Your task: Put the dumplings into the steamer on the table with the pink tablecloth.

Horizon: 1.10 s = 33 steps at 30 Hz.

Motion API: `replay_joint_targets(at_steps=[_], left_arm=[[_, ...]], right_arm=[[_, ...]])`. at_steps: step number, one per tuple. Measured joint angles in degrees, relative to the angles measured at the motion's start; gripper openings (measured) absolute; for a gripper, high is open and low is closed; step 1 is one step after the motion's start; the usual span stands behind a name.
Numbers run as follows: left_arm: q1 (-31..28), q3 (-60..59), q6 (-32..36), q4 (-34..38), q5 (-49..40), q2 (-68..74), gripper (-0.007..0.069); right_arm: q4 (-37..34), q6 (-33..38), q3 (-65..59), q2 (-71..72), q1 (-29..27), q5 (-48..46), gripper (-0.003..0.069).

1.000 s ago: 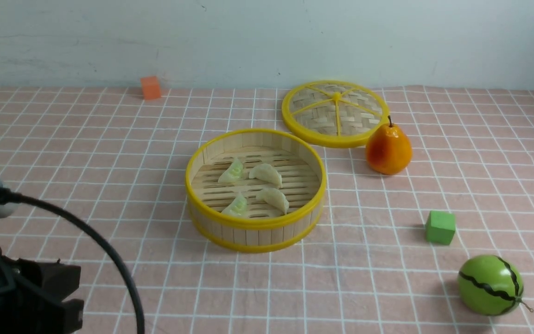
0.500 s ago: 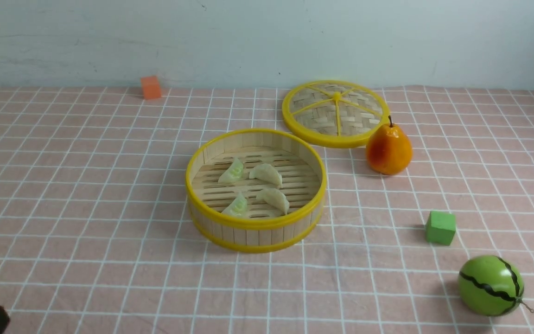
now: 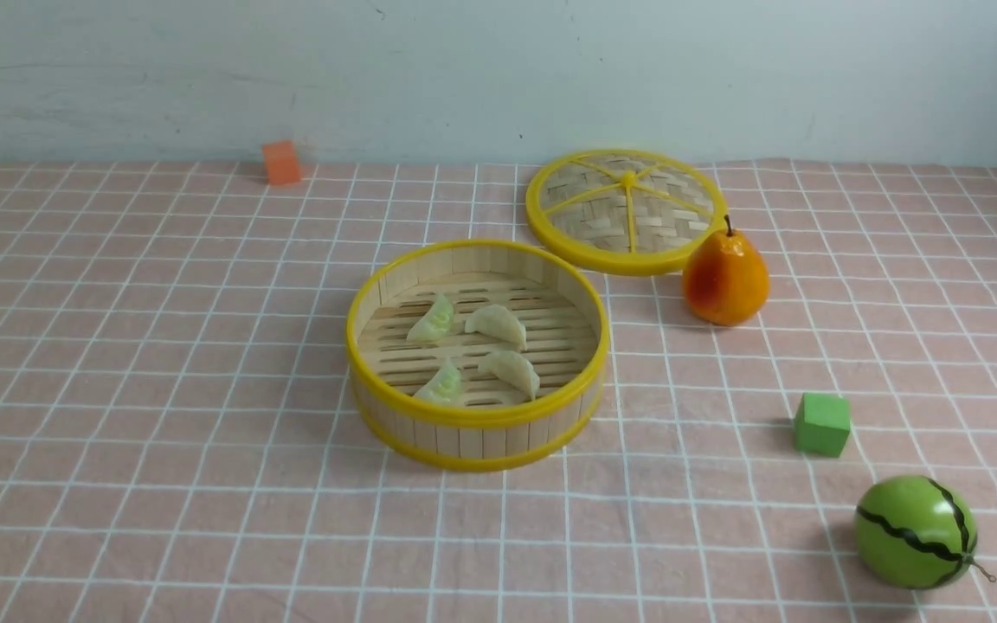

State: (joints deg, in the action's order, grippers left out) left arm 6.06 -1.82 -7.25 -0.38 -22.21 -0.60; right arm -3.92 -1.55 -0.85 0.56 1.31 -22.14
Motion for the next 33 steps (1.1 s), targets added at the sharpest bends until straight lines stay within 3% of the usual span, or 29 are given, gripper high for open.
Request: replay_joint_targets(at_steps=[33], left_arm=[[0.0,0.0,1.2,1.9,0.0,0.0,-0.0014]], right_arm=[[0.0,-0.2,0.0,0.0,0.0,0.0,0.0092]])
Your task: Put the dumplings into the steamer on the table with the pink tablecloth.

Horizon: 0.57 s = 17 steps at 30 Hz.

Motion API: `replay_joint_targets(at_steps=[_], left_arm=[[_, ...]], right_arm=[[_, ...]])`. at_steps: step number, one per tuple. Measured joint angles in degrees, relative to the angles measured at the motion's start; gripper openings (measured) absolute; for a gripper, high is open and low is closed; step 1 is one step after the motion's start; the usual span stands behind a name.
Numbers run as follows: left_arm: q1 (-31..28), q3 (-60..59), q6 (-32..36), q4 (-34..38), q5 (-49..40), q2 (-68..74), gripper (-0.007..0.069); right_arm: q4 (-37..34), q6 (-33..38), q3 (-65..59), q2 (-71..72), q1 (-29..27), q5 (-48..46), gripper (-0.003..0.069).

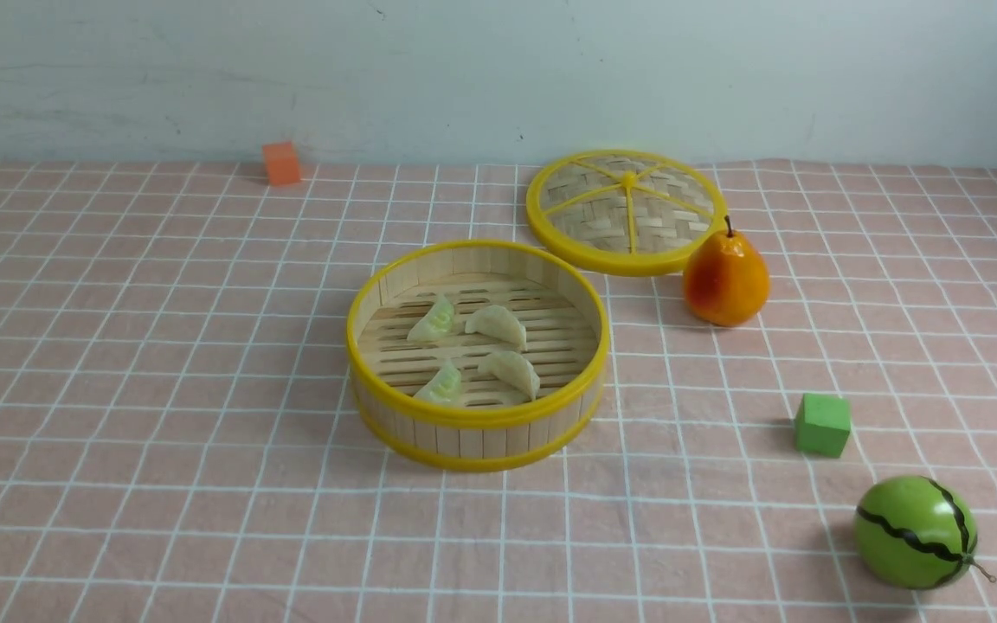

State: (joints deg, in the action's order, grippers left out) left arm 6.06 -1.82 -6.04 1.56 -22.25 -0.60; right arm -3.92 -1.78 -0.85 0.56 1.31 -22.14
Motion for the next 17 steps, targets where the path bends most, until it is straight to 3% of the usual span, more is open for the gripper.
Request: replay_joint_targets(at_steps=[17], left_arm=[[0.0,0.0,0.1,0.0,-0.1,0.0,-0.0014]], right_arm=[[0.0,0.0,0.0,0.0,0.0,0.0,0.0105]])
